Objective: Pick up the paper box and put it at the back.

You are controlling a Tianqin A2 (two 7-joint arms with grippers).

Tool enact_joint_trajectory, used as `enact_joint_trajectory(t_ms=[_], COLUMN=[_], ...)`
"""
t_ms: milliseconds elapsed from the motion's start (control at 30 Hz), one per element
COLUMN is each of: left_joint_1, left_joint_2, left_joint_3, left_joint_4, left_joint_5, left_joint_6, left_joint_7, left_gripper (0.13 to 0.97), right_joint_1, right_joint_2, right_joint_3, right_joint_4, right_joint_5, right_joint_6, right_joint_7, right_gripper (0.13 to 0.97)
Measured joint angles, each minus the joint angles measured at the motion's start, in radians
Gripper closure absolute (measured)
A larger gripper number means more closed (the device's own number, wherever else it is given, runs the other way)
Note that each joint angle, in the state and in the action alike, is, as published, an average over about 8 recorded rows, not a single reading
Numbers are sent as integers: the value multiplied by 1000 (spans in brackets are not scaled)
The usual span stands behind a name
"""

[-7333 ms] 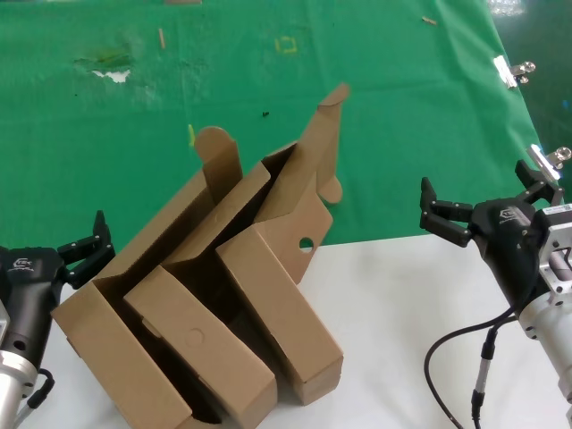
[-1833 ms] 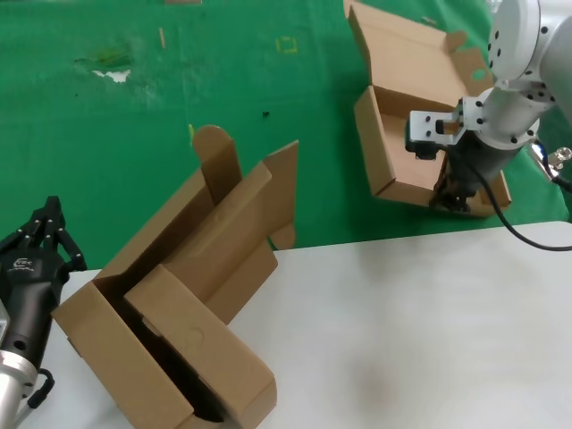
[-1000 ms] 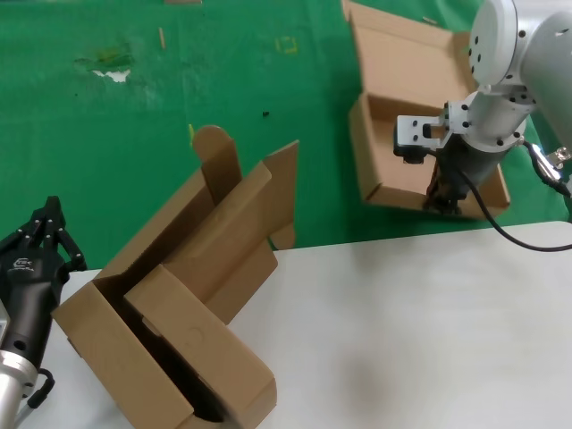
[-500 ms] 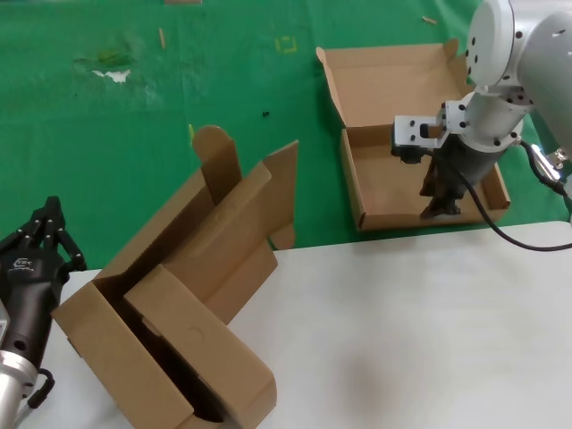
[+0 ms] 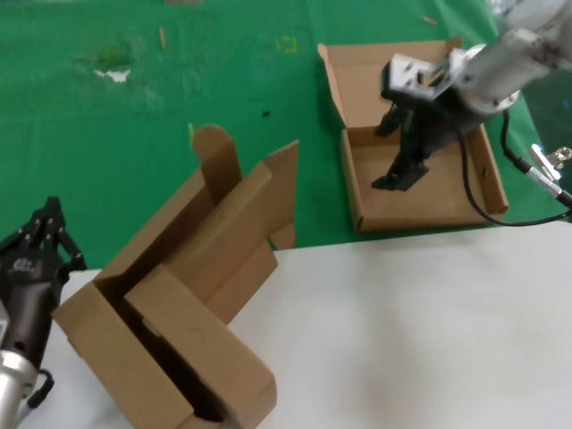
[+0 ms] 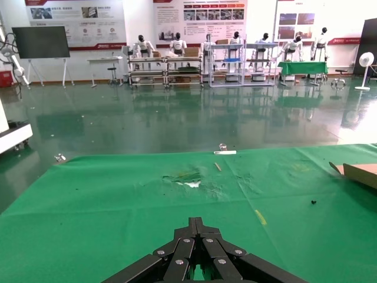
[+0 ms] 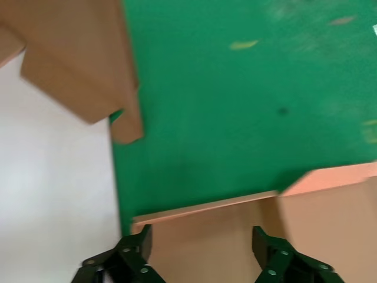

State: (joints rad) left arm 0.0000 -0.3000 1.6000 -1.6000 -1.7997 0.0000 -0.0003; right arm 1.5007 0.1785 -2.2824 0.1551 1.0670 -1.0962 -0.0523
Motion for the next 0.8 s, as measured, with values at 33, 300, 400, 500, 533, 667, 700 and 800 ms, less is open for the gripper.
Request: enact_joint_trajectory(t_ms=[33,300,400,500,533,667,700,800], left_joint_1=[0,0,0,0,0,0,0,0], left_joint_2=[0,0,0,0,0,0,0,0], left_joint_3=[0,0,0,0,0,0,0,0], left_joint_4=[0,0,0,0,0,0,0,0], left_joint_5=[0,0,0,0,0,0,0,0], left_joint_6=[0,0,0,0,0,0,0,0], left_joint_7=[0,0,0,0,0,0,0,0], left_gripper=[957,957,957,955,954,950,949,949], right_joint_1=[-5,-104,-162,-212,-225,-268,-279,-319], right_joint_2=[19,190,254,296,303,307,304,296], right_joint_3=[13,157,215,253,260,278,281,293], right_joint_4=[34,371,497,584,601,640,645,670], right_joint_5=[13,151,199,226,232,248,253,269], right_joint_6=[-6,14,46,76,85,118,127,159], right_joint_7=[5,67,98,124,129,133,131,127], right_gripper=[628,412,371,311,291,251,251,228])
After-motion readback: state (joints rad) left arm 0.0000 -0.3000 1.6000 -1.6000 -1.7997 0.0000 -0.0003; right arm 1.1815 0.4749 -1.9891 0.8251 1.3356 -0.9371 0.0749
